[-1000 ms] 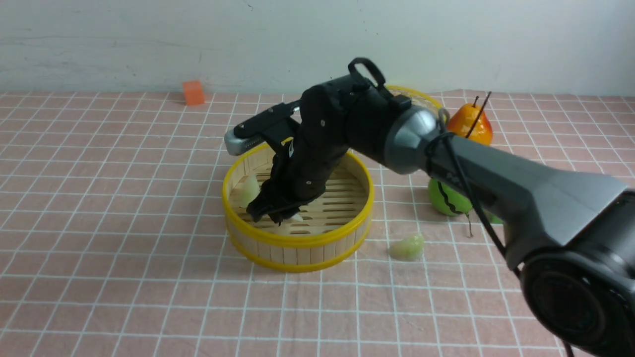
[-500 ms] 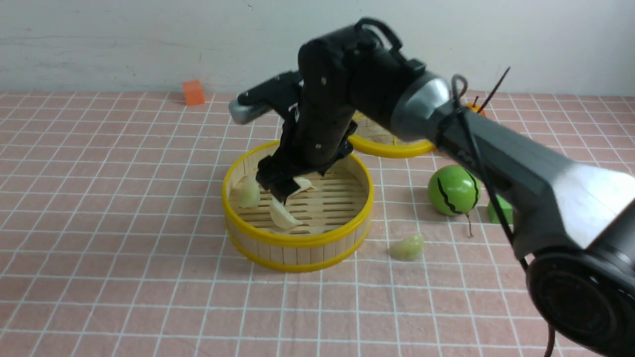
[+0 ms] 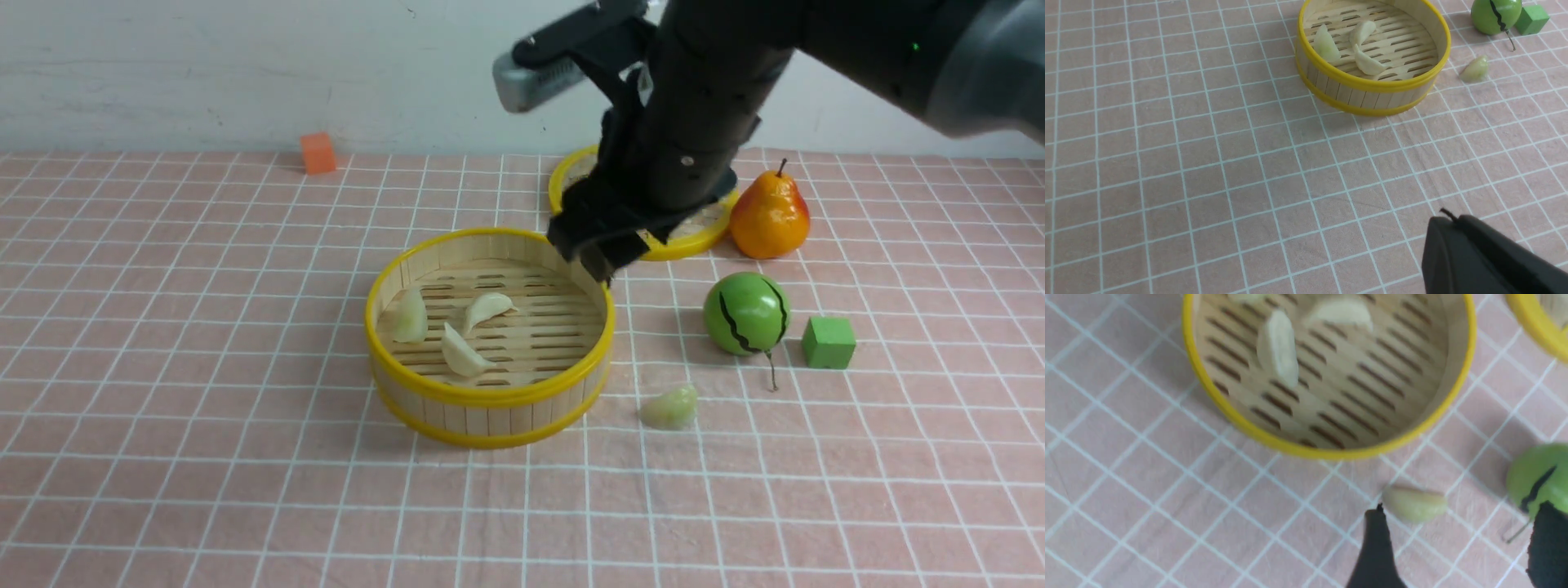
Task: Put the dumplings into the steamer on the table with the pink tablecloth.
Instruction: 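Reach for and grasp a dumpling lying on the table beside the steamer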
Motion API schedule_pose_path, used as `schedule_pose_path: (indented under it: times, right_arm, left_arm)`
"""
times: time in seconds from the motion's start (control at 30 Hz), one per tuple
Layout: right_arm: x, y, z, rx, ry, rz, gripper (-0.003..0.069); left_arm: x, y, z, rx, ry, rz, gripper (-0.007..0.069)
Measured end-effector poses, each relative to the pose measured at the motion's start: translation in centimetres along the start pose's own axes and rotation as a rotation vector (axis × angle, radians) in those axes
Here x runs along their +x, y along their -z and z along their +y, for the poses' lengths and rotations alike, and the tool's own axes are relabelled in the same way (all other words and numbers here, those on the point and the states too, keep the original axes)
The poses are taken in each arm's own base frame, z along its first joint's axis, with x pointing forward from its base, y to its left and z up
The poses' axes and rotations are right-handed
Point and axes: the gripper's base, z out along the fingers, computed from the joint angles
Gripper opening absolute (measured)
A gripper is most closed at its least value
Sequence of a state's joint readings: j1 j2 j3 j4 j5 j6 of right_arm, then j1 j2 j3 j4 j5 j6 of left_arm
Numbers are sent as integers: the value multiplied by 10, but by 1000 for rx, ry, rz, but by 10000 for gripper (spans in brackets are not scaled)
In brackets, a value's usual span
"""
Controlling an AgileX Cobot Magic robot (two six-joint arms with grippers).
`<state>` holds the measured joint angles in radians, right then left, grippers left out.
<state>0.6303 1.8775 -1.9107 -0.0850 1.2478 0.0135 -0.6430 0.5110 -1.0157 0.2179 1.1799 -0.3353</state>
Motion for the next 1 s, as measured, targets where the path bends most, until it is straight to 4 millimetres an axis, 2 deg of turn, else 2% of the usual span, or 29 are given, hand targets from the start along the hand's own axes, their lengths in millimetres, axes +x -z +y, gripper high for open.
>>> schedule_pose_path:
  times: [0.1,0.17,0.2,0.23,0.4,0.43,0.47,0.6,0.77,1.0]
  right_arm:
    - [23,-31,-2,3,-3,133,468]
    - [31,-48,-4,3,-19,191,468]
    - [31,-49,-4,3,-23,194,468]
    - [35,-62,-8,10,-71,231,468]
    - [41,-95,-36,59,-321,294,468]
    - [41,-95,-36,59,-321,294,468]
    - [43,-108,-47,75,-404,302,468]
    - [47,-137,-67,93,-603,300,468]
    - [44,-155,-73,80,-762,239,468]
    - [38,-159,-74,63,-837,169,468]
  left_arm:
    - [0,0,0,1,0,-3,-13]
    - [0,0,0,1,0,-4,-12]
    - [0,0,0,1,0,-4,-12]
    - [-1,0,0,2,0,-6,-12]
    - [-1,0,0,2,0,-6,-11]
    - [-1,0,0,2,0,-6,-11]
    - [-1,0,0,2,0,-6,-11]
    - [0,0,0,2,0,-4,-11]
    - [8,-11,0,-10,-10,38,-8]
    - [15,-21,-1,-13,-17,67,-3]
